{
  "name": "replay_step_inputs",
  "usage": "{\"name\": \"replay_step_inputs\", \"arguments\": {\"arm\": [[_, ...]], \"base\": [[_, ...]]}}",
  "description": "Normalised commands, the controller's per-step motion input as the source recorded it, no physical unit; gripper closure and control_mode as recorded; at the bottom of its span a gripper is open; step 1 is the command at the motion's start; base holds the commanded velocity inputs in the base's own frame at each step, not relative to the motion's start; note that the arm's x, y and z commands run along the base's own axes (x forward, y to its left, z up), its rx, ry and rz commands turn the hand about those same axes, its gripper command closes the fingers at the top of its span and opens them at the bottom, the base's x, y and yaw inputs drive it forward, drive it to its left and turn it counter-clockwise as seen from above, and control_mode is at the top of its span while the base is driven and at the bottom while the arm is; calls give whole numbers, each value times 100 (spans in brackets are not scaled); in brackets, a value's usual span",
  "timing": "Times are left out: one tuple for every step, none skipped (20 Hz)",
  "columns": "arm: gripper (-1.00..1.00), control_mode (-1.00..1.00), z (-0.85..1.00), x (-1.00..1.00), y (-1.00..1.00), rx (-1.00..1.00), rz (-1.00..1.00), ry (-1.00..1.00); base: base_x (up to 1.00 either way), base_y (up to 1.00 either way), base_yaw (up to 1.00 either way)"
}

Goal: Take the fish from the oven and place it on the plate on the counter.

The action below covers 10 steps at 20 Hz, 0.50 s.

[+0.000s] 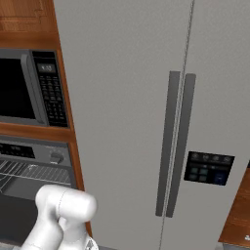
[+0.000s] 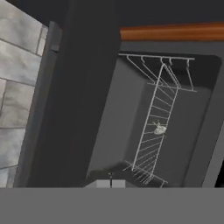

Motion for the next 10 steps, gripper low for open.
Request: {"name": "replay_step_inputs", "arguments": {"arm": [[100,-100,62,43,0,14,7,-2],[100,-100,62,49,0,14,6,0],[100,-100,61,57,0,13,5,0],[100,-100,52,76,0,10,5,0],[100,-100,36,100,0,7,5,0],[100,-100,13,100,0,3,3,7],[100,-100,0,100,0,0,0,13],[100,-100,0,100,0,0,0,14],[100,-100,0,100,0,0,0,12],[100,-100,0,100,0,0,0,11]], "base": [[0,0,0],[0,0,0],[0,0,0],[0,0,0],[0,0,0],[0,0,0],[0,0,0],[0,0,0],[0,0,0],[0,0,0]]}}
